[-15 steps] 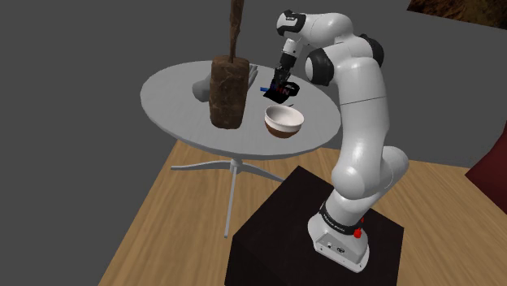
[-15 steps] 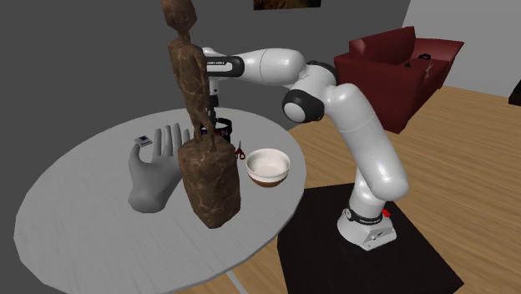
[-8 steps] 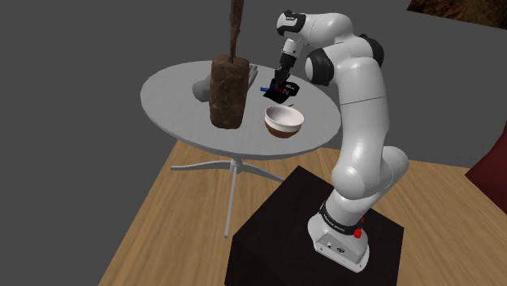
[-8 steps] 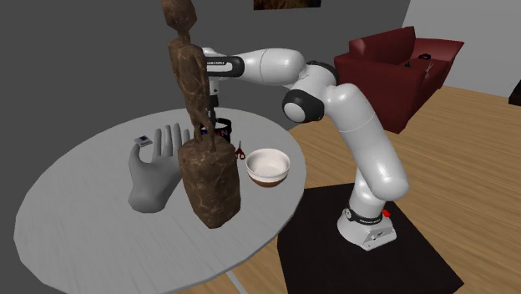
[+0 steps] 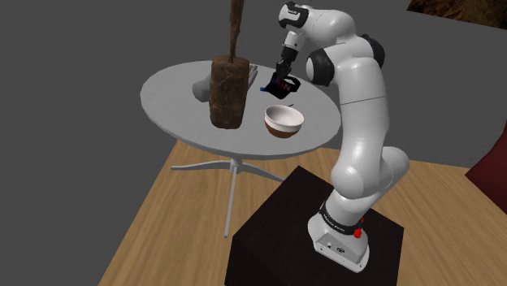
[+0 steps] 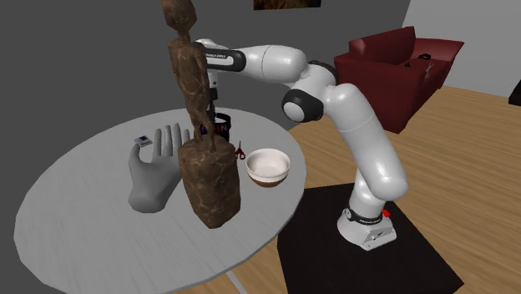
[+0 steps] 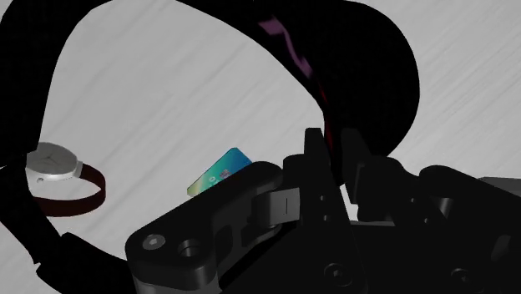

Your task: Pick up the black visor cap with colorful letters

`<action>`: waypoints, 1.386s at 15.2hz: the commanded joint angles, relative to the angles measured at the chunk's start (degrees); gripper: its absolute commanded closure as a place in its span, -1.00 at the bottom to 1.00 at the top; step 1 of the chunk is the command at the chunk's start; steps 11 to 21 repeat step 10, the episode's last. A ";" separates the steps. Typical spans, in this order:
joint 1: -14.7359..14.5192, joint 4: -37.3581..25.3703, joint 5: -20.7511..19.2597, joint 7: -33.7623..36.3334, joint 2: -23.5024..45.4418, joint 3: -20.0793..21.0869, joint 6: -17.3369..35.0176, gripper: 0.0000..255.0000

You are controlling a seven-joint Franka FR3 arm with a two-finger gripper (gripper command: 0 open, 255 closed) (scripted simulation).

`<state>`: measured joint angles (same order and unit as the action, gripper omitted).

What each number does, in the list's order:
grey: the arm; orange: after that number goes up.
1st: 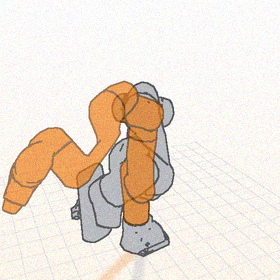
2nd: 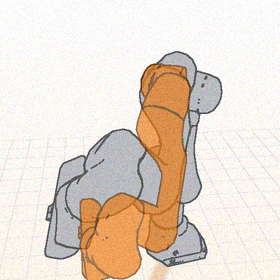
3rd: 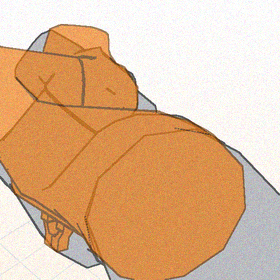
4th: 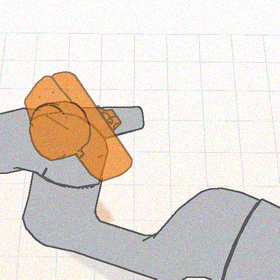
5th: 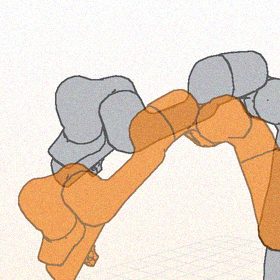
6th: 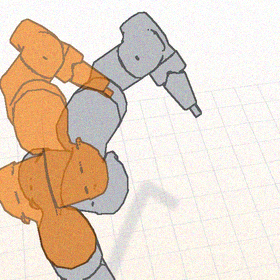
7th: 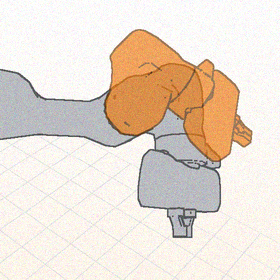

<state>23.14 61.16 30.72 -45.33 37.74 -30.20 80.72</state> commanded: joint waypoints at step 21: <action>3.44 -11.66 1.15 2.85 2.36 0.80 -8.31 1.00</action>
